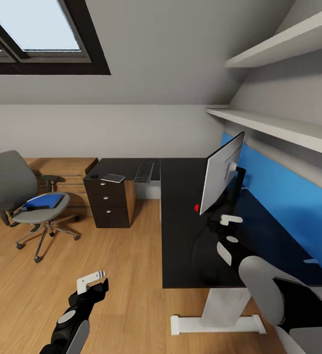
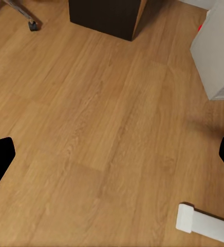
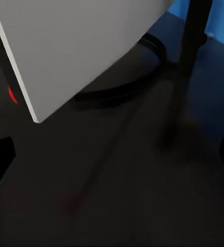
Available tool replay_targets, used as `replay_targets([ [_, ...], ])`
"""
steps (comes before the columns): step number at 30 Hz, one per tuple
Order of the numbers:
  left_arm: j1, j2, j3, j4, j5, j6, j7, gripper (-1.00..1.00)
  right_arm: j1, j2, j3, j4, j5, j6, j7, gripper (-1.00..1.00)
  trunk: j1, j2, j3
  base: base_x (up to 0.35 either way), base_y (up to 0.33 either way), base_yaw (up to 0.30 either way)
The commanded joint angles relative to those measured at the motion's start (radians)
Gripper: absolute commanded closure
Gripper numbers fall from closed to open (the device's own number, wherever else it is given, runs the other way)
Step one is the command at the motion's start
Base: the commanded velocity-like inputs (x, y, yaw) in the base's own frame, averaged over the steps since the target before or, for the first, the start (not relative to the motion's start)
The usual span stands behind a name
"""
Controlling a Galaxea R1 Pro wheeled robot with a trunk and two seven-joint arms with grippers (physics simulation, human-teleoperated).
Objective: In the bedroom, organize the workspace by keeping the computer under the desk, ensuring the monitor is on the desk, placing the keyboard on the desk next to the monitor, placing the mouse on the desk next to the keyboard, moving the folder from the swivel chair onto the desk next to the mouse, stacking the notebook on top of the folder with the pen on top of the notebook, and positioning the swivel chair next to the desk.
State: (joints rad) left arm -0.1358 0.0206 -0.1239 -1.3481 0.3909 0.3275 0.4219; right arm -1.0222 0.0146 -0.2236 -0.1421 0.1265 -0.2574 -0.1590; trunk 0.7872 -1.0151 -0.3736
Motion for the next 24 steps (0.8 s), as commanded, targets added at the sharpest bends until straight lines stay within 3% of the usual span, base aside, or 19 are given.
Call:
replay_targets([
  [1,-0.001,0.001,-0.003,-0.001,0.009,0.002,0.009,-1.0,-0.001,0.008,-0.008,-0.002,0.011,-0.009,-0.016,-1.0,0.0,-0.001,-0.001,0.001,0.003,0.0],
  [5,-0.001,0.001,-0.004,-0.001,0.008,0.002,0.01,-1.0,0.0,0.029,-0.008,-0.01,0.026,-0.036,-0.071,-1.0,0.0,-0.001,-0.001,0.001,0.001,0.0],
  [9,-0.001,0.001,-0.005,-0.001,0.007,0.002,0.01,-1.0,0.0,0.051,-0.008,-0.014,0.07,-0.051,-0.123,-1.0,0.0,-0.001,-0.001,0.0,0.0,0.0],
  [17,-0.001,0.001,-0.005,-0.001,0.007,0.002,0.01,-1.0,0.001,0.079,-0.008,-0.016,0.127,-0.059,-0.155,-1.0,0.0,-0.001,-0.001,0.0,0.0,0.0],
  [24,-0.001,0.001,-0.005,0.001,0.008,0.002,0.01,-1.0,0.002,0.095,-0.008,-0.017,0.136,-0.06,-0.166,-1.0,0.0,-0.001,-0.001,0.0,0.0,0.0],
])
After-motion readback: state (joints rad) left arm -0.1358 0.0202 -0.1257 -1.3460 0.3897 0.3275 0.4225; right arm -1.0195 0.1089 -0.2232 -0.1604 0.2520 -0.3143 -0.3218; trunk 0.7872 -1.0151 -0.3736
